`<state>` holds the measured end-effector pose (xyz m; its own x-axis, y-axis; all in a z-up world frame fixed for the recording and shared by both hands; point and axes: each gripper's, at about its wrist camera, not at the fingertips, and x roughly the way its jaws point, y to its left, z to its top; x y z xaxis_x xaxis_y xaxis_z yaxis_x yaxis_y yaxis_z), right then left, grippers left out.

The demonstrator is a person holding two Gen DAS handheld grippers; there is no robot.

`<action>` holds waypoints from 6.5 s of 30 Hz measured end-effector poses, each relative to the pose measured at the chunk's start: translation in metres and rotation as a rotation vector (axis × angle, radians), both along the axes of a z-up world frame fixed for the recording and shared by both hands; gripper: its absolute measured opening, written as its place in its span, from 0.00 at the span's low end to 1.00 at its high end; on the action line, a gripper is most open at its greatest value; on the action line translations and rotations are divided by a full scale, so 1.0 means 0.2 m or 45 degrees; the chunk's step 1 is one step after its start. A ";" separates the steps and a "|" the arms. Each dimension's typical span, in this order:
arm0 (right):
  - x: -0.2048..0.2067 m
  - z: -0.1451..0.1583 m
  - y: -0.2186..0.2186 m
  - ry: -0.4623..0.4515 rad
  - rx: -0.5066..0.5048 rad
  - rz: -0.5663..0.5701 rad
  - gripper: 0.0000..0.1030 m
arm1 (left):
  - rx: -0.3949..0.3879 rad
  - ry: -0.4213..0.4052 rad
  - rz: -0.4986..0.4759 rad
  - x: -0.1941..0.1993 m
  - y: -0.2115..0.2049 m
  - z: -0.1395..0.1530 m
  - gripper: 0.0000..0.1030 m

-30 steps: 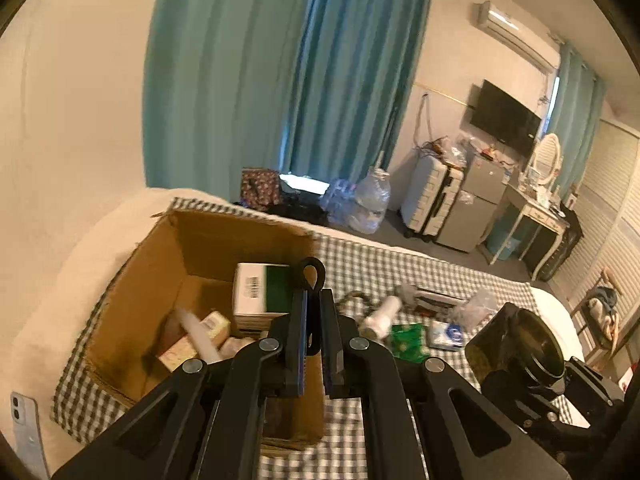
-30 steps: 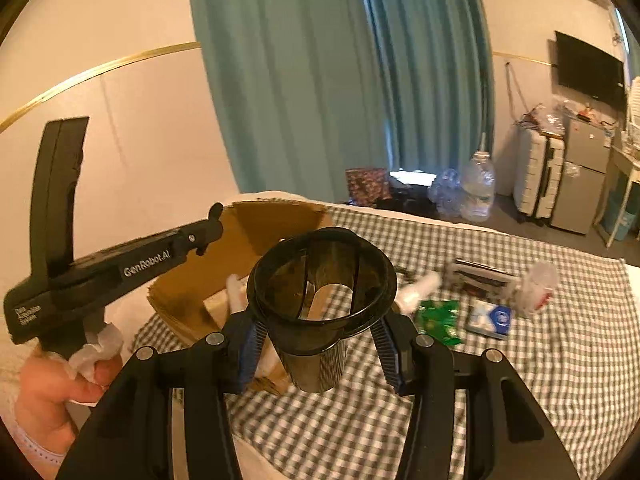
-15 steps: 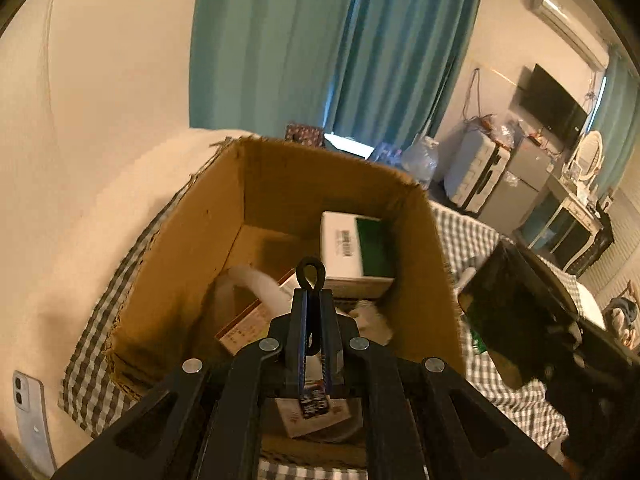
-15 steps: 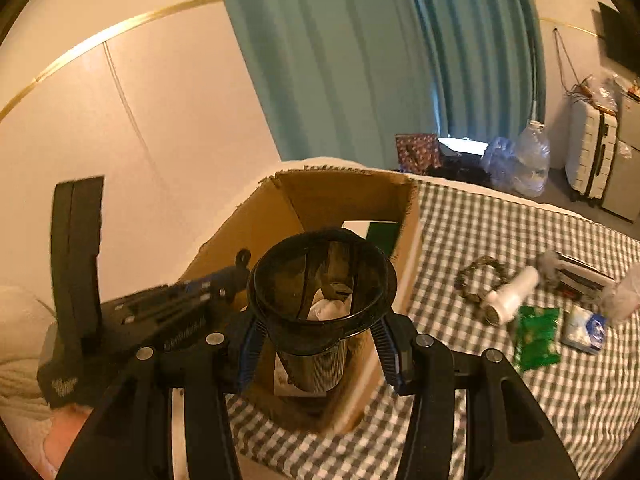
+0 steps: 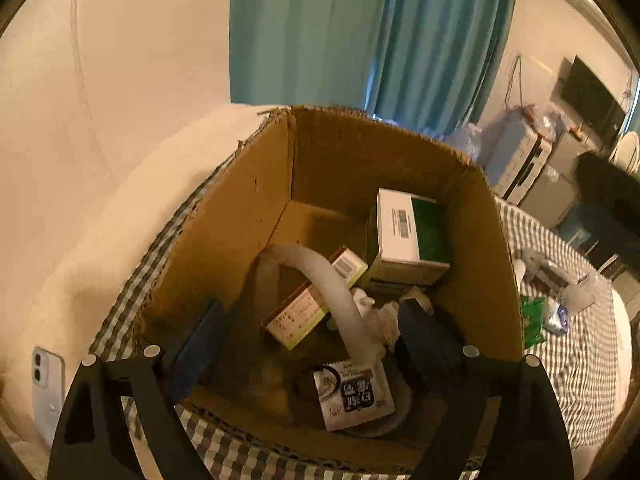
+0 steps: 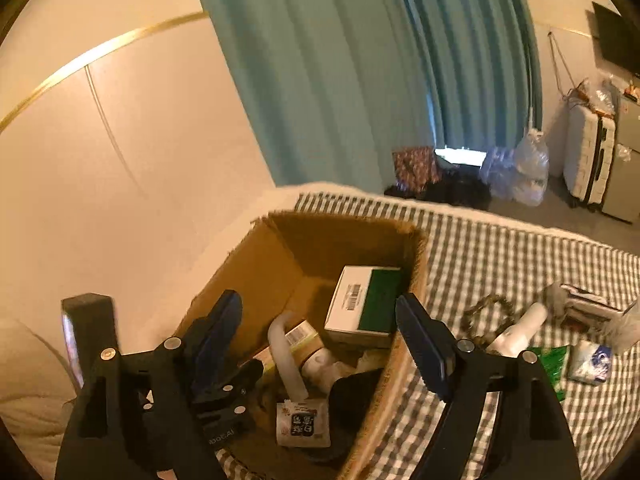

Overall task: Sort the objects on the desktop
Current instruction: 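Open both grippers to drop the hair tie and black cup into the cardboard box, then grasp the green packet with the left gripper while the right gripper grasps the blue tissue pack, then carry the green packet and blue tissue pack over the cardboard box with both grippers, then open both grippers to drop the green packet and tissue pack into the cardboard box, then move both open grippers back over the remaining items on the bed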

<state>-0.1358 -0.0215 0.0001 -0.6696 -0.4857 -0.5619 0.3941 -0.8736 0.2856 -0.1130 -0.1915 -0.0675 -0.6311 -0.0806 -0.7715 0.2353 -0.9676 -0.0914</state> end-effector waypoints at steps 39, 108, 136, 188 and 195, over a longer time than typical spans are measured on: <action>0.32 -0.56 1.60 -0.162 0.047 -0.623 0.77 | 0.051 -0.100 -0.425 -0.22 1.42 -0.34 0.93; 0.56 -0.22 1.07 -0.071 0.242 -0.515 0.72 | 0.067 0.196 -0.479 0.14 1.09 0.09 0.30; 0.51 0.06 0.24 0.064 0.142 -0.063 0.72 | 0.018 0.212 -0.179 0.19 0.27 0.35 0.30; 0.63 -0.11 1.45 0.024 0.141 -0.697 0.85 | -0.100 0.044 -0.440 0.22 1.30 0.15 0.95; 0.54 -0.30 1.54 -0.039 0.126 -0.723 0.85 | -0.133 -0.006 -0.413 0.14 1.34 0.03 0.95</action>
